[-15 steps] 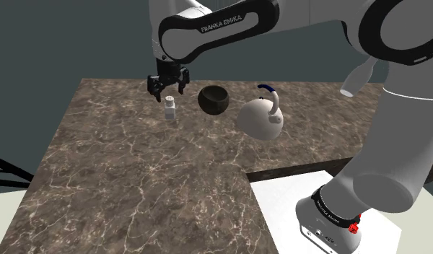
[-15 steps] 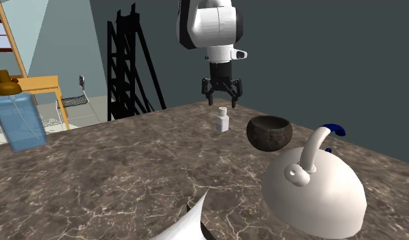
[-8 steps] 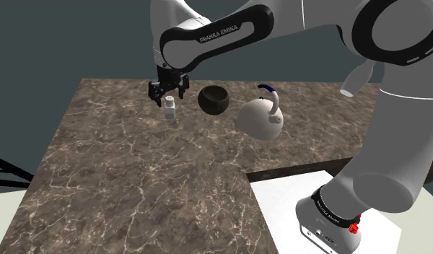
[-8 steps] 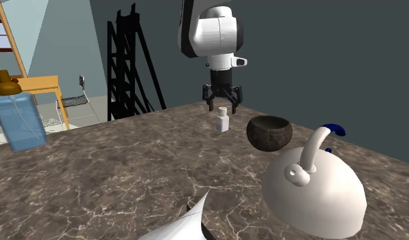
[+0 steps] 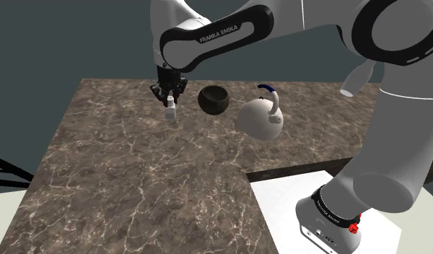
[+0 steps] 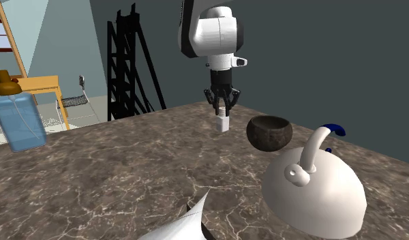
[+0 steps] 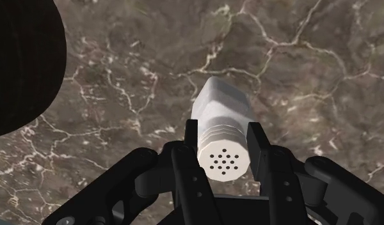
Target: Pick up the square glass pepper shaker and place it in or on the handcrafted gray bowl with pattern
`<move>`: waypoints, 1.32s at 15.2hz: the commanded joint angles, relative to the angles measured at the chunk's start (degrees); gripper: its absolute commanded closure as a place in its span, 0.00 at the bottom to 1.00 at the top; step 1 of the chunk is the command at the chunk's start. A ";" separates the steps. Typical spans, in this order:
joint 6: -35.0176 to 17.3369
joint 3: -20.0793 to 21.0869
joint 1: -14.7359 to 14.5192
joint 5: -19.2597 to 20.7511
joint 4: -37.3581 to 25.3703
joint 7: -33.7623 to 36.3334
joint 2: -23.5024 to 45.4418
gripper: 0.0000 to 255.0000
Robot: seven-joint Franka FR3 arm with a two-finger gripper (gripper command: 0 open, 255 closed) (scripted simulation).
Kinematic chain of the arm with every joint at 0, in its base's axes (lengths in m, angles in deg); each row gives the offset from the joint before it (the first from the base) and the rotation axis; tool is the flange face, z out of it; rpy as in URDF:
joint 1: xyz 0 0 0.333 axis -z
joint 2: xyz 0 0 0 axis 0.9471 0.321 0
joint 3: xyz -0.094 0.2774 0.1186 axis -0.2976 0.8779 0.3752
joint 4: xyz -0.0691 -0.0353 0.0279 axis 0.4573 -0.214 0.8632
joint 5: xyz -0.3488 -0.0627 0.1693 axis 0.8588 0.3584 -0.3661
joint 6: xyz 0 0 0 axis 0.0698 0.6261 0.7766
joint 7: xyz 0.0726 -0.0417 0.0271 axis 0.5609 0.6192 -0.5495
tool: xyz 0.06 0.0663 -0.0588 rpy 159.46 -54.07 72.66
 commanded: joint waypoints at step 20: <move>9.13 0.90 0.28 -2.10 -5.89 -1.84 -3.56 1.00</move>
